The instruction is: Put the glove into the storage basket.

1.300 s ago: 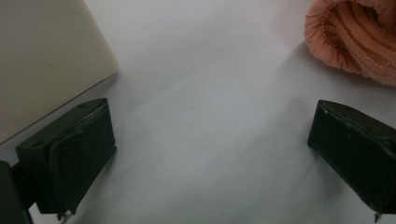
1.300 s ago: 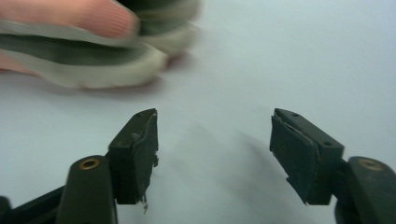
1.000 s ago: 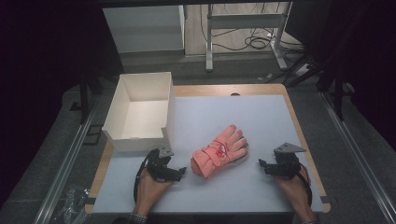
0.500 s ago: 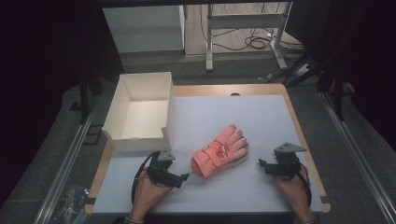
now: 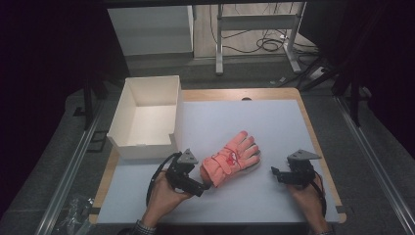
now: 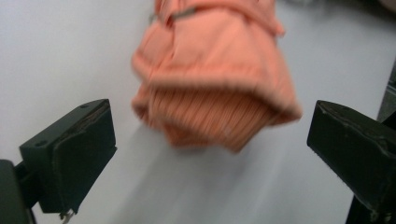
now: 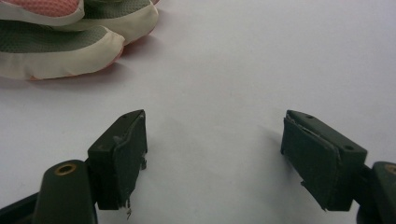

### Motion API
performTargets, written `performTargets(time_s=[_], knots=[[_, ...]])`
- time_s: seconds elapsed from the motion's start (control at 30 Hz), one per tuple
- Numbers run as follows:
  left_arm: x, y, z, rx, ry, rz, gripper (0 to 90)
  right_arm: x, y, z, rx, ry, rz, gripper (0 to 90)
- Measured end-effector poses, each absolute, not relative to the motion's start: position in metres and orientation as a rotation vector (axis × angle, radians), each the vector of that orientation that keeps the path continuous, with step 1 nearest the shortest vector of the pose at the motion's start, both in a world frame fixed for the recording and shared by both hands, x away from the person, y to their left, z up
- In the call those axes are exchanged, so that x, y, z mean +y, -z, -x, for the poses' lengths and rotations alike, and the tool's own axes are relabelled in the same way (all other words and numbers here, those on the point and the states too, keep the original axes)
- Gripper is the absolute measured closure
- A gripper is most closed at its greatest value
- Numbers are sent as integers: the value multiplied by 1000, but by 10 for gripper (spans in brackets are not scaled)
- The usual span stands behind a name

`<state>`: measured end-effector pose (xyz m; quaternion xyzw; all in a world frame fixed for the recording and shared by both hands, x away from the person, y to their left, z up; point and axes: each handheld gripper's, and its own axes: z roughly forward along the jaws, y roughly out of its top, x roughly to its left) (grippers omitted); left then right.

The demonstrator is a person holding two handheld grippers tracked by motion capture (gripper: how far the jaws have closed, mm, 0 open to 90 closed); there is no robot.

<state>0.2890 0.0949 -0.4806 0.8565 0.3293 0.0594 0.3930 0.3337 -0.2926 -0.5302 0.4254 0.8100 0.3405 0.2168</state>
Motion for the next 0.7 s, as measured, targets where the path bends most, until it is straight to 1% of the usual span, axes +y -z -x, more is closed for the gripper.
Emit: performTargets(time_s=[0.1, 0.23, 0.43, 0.7], knots=[[87, 475, -296, 824, -155, -2171, 10, -293, 530, -334, 2245, -943, -1179, 229], [72, 471, -308, 808, -163, -2211, 5, -293, 530, -334, 2245, -943, -1178, 228], [48, 472, -323, 786, -135, -2257, 0, -293, 530, -334, 2245, -943, -1179, 229], [31, 492, -336, 800, -136, -2367, 0, -293, 530, -334, 2244, -946, -1179, 228]])
